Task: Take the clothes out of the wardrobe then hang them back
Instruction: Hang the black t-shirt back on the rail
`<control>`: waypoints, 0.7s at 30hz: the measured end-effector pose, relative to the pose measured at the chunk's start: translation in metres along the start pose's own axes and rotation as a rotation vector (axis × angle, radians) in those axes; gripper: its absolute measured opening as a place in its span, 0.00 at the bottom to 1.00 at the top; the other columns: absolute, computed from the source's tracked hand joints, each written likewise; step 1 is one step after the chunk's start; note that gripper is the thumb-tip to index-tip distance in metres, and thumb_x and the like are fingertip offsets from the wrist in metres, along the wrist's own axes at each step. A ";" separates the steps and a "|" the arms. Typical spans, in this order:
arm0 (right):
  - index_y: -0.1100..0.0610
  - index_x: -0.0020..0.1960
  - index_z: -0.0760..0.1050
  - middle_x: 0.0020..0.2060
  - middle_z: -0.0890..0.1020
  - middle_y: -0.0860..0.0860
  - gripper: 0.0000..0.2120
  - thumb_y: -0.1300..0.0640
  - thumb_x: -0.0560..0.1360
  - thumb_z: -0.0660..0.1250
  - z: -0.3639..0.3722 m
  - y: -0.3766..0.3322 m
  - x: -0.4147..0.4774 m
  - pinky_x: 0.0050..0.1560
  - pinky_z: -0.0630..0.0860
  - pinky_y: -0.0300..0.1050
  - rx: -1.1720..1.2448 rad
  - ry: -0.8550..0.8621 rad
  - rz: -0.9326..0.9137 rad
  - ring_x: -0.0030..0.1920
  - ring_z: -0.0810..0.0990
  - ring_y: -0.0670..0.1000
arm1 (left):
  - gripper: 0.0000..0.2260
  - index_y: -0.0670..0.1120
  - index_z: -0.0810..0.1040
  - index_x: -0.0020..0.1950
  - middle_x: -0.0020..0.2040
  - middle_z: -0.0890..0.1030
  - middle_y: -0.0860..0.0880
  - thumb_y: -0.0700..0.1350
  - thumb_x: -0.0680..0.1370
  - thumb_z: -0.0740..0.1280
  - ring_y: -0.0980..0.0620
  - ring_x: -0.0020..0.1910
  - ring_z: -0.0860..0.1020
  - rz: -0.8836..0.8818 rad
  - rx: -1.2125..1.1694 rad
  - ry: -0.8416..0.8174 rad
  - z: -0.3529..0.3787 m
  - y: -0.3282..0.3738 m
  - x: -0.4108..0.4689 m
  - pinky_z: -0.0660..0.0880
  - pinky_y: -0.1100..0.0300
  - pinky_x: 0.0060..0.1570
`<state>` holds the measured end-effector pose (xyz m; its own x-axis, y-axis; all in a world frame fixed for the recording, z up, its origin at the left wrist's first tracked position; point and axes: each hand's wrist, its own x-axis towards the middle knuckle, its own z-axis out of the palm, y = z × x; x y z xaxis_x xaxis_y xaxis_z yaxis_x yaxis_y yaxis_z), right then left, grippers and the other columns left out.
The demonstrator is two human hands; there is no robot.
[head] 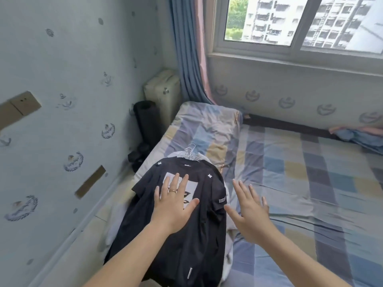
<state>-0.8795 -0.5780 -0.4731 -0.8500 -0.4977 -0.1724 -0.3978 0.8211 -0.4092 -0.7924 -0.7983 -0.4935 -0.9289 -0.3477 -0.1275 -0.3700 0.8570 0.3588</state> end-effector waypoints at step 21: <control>0.42 0.79 0.41 0.79 0.48 0.42 0.33 0.40 0.81 0.53 0.130 0.014 0.302 0.77 0.44 0.59 0.022 -0.336 0.317 0.79 0.42 0.49 | 0.29 0.56 0.50 0.82 0.83 0.49 0.51 0.61 0.83 0.54 0.48 0.81 0.44 -0.164 0.024 -0.367 0.096 -0.176 0.297 0.45 0.45 0.78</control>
<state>-1.0964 -0.7530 -0.6476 -0.7681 -0.2885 -0.5716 -0.1256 0.9433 -0.3073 -1.0043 -1.0154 -0.6831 -0.7995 -0.3257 -0.5048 -0.5103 0.8116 0.2845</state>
